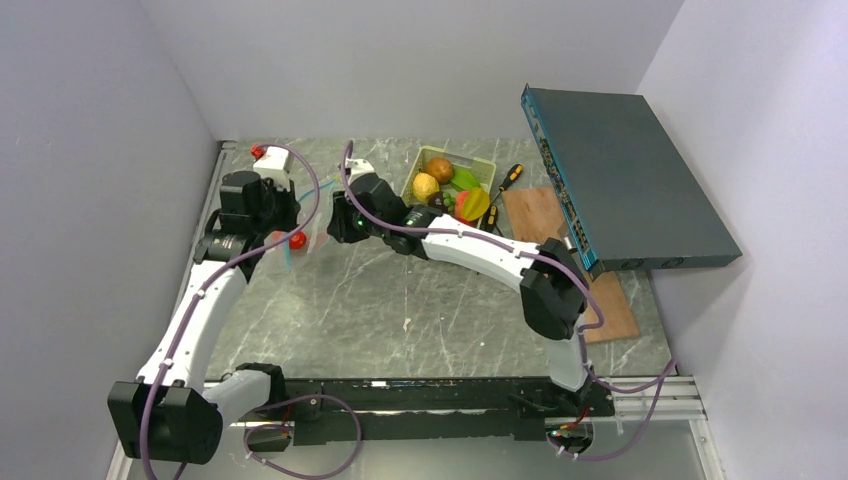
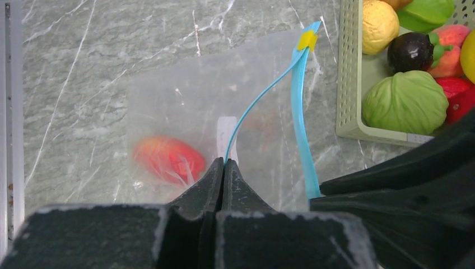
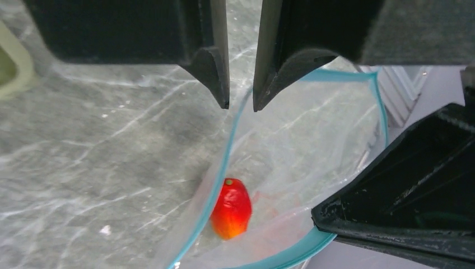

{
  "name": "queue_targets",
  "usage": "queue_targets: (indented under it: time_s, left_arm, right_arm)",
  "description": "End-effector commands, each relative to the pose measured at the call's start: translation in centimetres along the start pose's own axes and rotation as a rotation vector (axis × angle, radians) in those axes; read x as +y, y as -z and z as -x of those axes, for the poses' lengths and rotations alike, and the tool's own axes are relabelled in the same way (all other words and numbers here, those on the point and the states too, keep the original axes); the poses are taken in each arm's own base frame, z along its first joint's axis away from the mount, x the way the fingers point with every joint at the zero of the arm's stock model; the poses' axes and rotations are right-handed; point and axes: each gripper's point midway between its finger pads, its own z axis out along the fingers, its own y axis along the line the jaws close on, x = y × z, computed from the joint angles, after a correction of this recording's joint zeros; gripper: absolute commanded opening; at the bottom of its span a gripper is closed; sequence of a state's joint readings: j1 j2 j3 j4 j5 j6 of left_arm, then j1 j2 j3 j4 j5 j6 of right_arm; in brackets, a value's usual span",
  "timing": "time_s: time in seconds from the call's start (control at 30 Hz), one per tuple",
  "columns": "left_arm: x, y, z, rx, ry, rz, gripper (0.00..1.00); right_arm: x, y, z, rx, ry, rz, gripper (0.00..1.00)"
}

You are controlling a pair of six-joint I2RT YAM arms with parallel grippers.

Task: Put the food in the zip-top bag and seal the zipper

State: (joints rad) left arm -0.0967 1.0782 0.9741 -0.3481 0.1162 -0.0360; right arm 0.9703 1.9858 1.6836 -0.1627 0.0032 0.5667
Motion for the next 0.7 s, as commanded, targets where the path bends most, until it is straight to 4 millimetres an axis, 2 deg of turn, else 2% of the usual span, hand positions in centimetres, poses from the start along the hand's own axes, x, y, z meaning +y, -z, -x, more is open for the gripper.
queue_targets:
  time_s: [0.0, 0.1, 0.2, 0.27, 0.4, 0.53, 0.67]
  left_arm:
    - [0.7, 0.5, 2.1, -0.069, 0.028, 0.045, 0.0]
    - [0.7, 0.4, 2.1, -0.055, 0.049, 0.051, 0.0]
    - [0.7, 0.2, 2.0, -0.028, 0.064, 0.056, 0.0]
    - [0.6, 0.1, 1.8, -0.017, 0.063, 0.045, 0.0]
    - [0.4, 0.1, 1.9, -0.019, 0.06, 0.032, 0.0]
    - [0.1, 0.0, 1.9, -0.016, 0.06, 0.019, 0.0]
    - [-0.1, -0.3, 1.6, 0.001, 0.062, 0.007, 0.0]
  right_arm:
    - [0.0, 4.6, 4.4, -0.116, 0.107, -0.057, 0.29]
    - [-1.5, 6.6, 5.2, -0.147, 0.148, -0.119, 0.38]
    - [-4.3, 8.5, 5.9, -0.165, 0.145, -0.19, 0.46]
    - [-7.0, 9.5, 6.1, -0.168, 0.128, -0.252, 0.48]
    - [-14.0, 11.6, 6.6, -0.177, 0.056, -0.45, 0.54]
    - [-20.2, 13.9, 7.0, -0.205, 0.018, -0.747, 0.73]
    - [-23.8, 15.9, 7.5, -0.237, -0.008, -0.993, 0.91]
